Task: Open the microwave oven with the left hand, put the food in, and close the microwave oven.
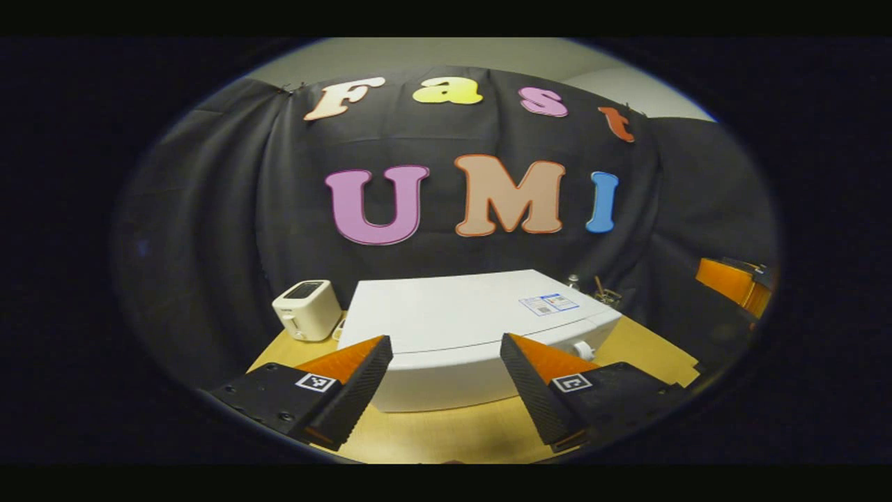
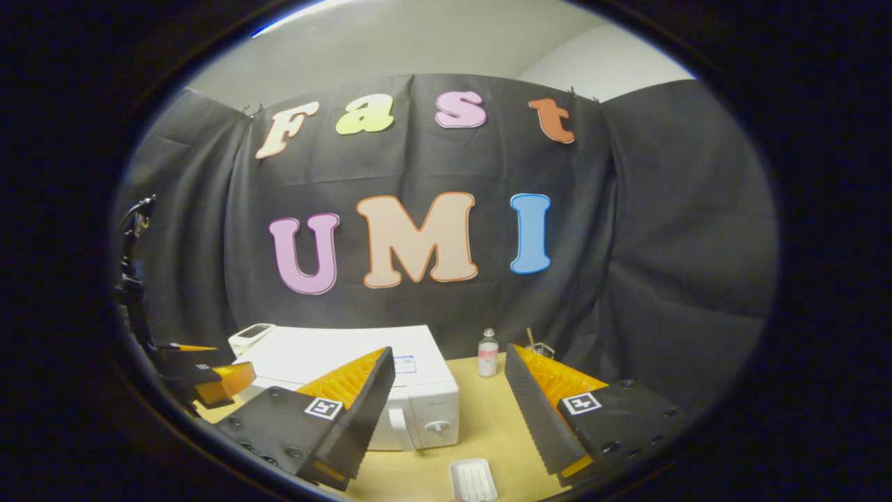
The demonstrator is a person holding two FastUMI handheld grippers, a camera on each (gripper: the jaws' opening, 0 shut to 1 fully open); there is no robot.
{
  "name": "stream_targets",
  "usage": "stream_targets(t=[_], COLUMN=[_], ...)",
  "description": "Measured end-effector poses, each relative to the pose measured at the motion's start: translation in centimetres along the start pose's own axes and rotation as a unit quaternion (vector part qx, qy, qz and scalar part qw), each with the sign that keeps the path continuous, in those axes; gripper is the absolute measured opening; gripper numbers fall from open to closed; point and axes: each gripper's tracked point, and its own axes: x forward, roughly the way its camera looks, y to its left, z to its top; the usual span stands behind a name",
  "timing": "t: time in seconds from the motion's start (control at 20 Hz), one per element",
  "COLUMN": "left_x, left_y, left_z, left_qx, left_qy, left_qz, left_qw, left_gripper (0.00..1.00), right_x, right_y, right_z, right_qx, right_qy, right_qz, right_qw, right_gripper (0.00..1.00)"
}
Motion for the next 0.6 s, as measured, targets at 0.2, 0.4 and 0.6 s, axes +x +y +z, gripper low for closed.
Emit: stream_targets(t=[0.2, 0.4, 0.6], left_x=[-0.3, -0.8, -0.9], left_y=[-2.8, -5.6, -8.4], left_z=[0.4, 0.4, 0.7], left_qx=[0.006, 0.008, -0.011], left_qy=[-0.006, -0.005, -0.010], left_qz=[-0.031, -0.026, 0.018], left_qw=[0.999, 1.000, 1.000], left_gripper=[0.96, 0.96, 0.96], right_x=[-2.3, -2.7, -1.9], right_y=[-1.0, -3.3, -6.0], right_z=[0.6, 0.8, 0.3], right_qx=[0.001, 0.009, 0.033], right_qy=[-0.010, -0.016, -0.004], right_qz=[-0.012, 0.001, 0.048], right_qw=[1.000, 1.000, 0.998], right_gripper=[0.98, 0.92, 0.92])
